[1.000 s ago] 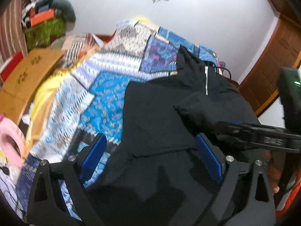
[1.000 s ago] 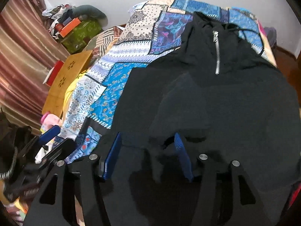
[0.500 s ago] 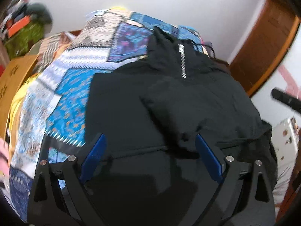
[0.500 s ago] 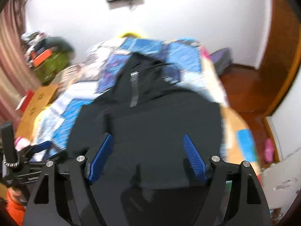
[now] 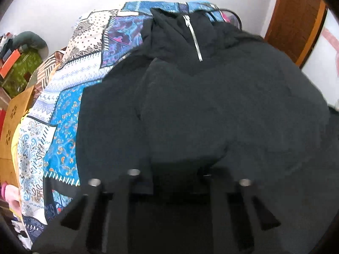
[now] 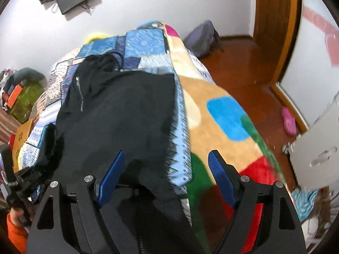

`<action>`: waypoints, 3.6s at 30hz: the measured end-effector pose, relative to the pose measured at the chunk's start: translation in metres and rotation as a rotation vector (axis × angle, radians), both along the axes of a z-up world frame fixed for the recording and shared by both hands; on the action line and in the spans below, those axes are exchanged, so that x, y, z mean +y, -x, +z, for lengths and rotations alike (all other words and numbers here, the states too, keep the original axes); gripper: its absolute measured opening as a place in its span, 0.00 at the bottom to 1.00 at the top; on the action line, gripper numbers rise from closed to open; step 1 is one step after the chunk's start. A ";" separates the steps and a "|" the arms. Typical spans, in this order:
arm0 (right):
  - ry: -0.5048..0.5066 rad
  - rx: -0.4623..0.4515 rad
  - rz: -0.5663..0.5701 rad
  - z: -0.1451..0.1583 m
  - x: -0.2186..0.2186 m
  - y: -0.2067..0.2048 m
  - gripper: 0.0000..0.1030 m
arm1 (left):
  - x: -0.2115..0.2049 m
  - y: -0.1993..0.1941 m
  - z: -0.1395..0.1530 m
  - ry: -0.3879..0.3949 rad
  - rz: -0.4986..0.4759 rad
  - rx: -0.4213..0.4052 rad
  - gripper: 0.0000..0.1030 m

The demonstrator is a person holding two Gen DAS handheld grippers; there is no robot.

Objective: Fold large clothes

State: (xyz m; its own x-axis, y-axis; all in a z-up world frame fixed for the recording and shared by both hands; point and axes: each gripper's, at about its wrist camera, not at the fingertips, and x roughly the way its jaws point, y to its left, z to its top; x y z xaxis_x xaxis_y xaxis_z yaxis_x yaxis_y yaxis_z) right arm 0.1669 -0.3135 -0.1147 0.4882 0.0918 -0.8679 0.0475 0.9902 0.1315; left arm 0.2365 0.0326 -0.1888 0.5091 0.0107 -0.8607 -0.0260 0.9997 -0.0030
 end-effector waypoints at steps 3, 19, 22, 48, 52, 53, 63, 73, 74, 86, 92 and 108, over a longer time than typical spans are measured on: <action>-0.012 0.006 -0.005 0.000 -0.003 0.000 0.76 | 0.020 -0.002 0.027 0.076 0.040 -0.087 0.12; 0.008 0.065 0.079 -0.033 0.026 -0.003 0.76 | 0.063 0.009 0.026 0.076 0.105 -0.082 0.23; 0.007 0.070 0.079 -0.031 0.024 -0.002 0.76 | 0.070 0.016 0.003 0.014 0.114 -0.019 0.25; 0.050 -0.133 0.202 0.051 0.068 -0.050 0.76 | 0.095 0.006 0.110 -0.090 0.106 -0.239 0.76; 0.053 -0.190 0.211 0.066 0.079 -0.069 0.76 | 0.086 -0.024 0.135 -0.078 0.076 -0.301 0.79; 0.049 -0.200 0.216 0.068 0.083 -0.075 0.76 | 0.084 -0.034 0.139 -0.073 0.068 -0.306 0.79; 0.005 -0.198 0.219 0.063 0.107 -0.158 0.76 | 0.064 -0.138 0.123 -0.007 -0.003 -0.269 0.79; -0.064 -0.122 0.175 0.010 0.123 -0.254 0.76 | 0.074 -0.245 0.060 0.127 0.044 -0.149 0.78; -0.077 -0.106 0.174 0.003 0.125 -0.261 0.76 | 0.076 -0.252 0.054 0.149 0.041 -0.139 0.74; -0.226 0.194 0.123 -0.105 0.126 -0.315 0.21 | 0.078 -0.318 -0.014 0.328 0.005 -0.037 0.14; -0.142 0.105 0.146 -0.076 0.129 -0.295 0.13 | 0.071 -0.299 0.004 0.257 -0.002 -0.065 0.06; -0.126 -0.057 0.266 0.028 0.130 -0.160 0.10 | 0.039 -0.155 0.103 0.194 -0.127 -0.107 0.06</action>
State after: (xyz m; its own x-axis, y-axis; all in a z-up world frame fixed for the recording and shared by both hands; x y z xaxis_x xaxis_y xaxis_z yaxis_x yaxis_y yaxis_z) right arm 0.3268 -0.1839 -0.0868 0.4800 0.3280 -0.8136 -0.2221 0.9427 0.2490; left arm 0.3914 0.0714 -0.0858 0.5837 -0.2196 -0.7817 0.1107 0.9753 -0.1913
